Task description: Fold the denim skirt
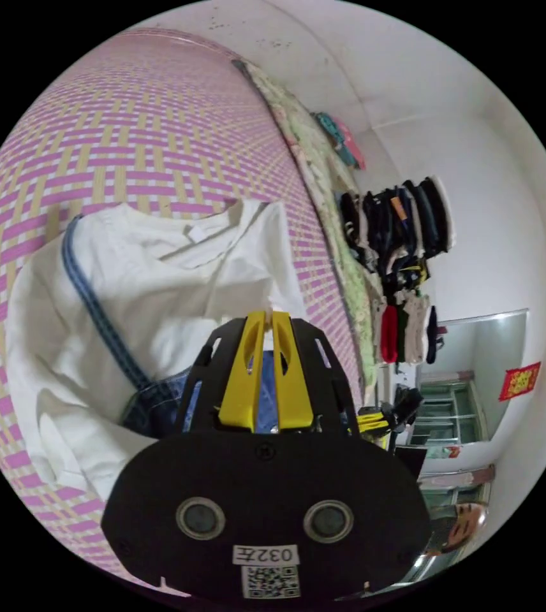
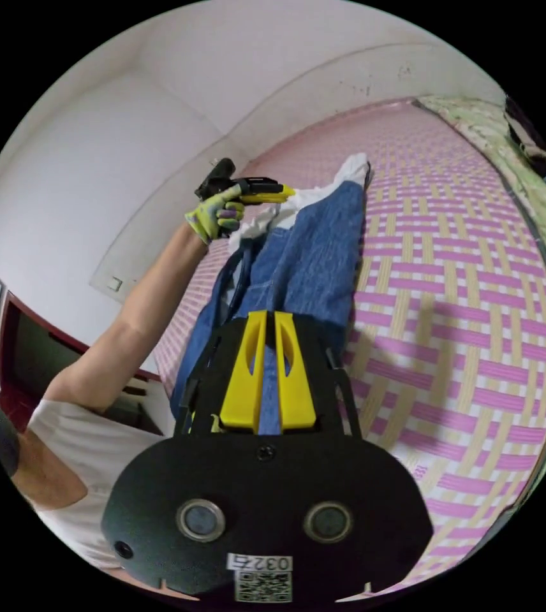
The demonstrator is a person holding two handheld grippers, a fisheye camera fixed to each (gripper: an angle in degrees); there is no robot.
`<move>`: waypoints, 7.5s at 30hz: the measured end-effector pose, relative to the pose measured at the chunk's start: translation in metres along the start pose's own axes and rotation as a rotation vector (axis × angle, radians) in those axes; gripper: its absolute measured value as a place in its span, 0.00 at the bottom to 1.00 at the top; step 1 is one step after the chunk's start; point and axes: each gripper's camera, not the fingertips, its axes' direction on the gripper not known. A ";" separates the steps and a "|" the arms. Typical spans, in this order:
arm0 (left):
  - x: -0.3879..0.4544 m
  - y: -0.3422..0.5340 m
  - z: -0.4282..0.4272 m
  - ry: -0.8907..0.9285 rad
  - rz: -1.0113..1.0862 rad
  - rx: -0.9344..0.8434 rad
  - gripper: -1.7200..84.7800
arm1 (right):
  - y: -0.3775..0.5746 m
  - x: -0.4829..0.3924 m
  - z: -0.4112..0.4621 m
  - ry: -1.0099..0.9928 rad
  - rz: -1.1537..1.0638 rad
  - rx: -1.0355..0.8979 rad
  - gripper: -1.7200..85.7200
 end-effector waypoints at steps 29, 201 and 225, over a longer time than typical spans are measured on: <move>0.025 0.116 0.160 -0.383 0.167 0.124 0.01 | 0.091 0.009 -0.017 0.099 -0.002 0.064 0.08; -0.118 0.260 -0.148 0.059 0.142 0.105 0.01 | -0.233 -0.066 -0.005 0.148 -0.114 -0.396 0.12; -0.163 0.285 -0.125 0.206 0.153 0.167 0.01 | -0.173 -0.128 0.040 0.277 -0.325 -0.214 0.03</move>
